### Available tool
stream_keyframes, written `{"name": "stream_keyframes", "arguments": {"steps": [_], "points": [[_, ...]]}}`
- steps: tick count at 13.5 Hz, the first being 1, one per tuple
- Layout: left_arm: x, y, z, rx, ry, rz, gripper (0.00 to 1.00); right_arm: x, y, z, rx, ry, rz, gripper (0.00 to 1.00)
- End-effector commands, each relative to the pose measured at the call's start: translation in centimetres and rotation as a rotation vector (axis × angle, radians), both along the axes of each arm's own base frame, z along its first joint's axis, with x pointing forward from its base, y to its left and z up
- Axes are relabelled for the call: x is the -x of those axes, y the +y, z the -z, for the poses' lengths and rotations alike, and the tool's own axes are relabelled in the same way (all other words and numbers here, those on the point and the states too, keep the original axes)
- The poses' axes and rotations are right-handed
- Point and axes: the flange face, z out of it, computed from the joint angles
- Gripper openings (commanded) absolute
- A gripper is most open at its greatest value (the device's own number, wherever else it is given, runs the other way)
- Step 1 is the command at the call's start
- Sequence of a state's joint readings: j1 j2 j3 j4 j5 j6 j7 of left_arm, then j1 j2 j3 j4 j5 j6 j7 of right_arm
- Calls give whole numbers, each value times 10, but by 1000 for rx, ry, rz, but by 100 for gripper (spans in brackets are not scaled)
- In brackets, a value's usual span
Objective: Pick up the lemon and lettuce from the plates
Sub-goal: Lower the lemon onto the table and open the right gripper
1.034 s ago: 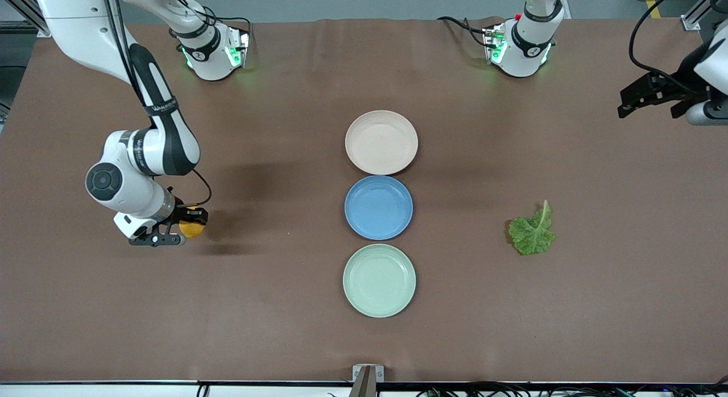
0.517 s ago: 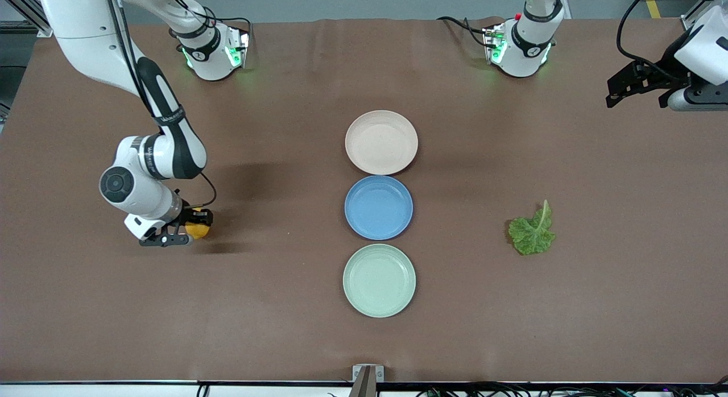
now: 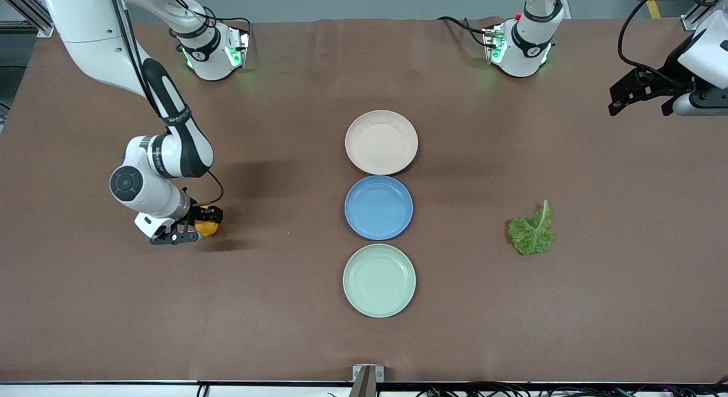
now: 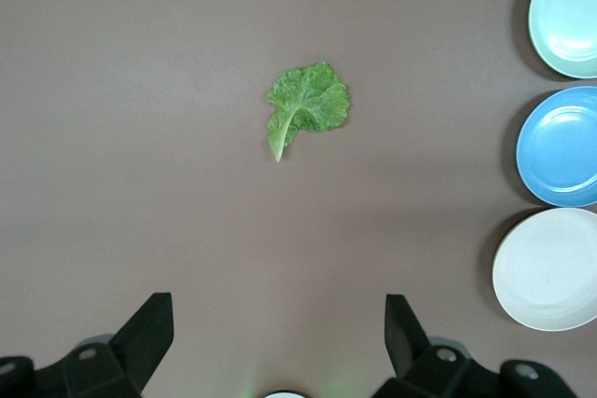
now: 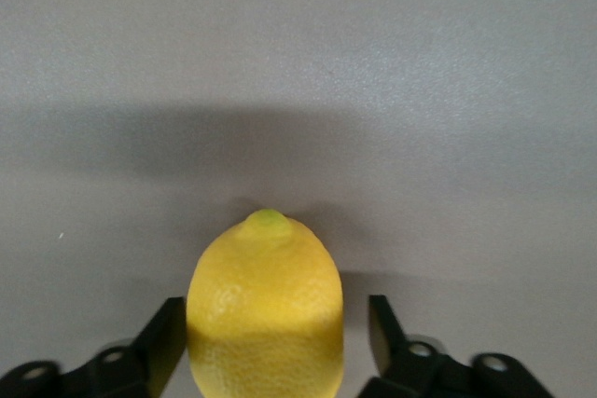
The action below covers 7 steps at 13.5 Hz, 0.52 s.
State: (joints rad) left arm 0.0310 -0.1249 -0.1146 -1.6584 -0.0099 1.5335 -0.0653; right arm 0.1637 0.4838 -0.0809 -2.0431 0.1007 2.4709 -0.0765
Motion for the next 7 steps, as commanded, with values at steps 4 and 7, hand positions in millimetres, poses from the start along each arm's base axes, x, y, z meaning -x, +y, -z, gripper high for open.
{"name": "stream_keyframes", "arguments": {"steps": [4,7], "points": [[0,0,0,-21,-14,9,100,-28,-40,-130,-40,94,31,100],[1,1,-3,-21,-18,12,100,-33,-66,-202,5,115,38,100]]}}
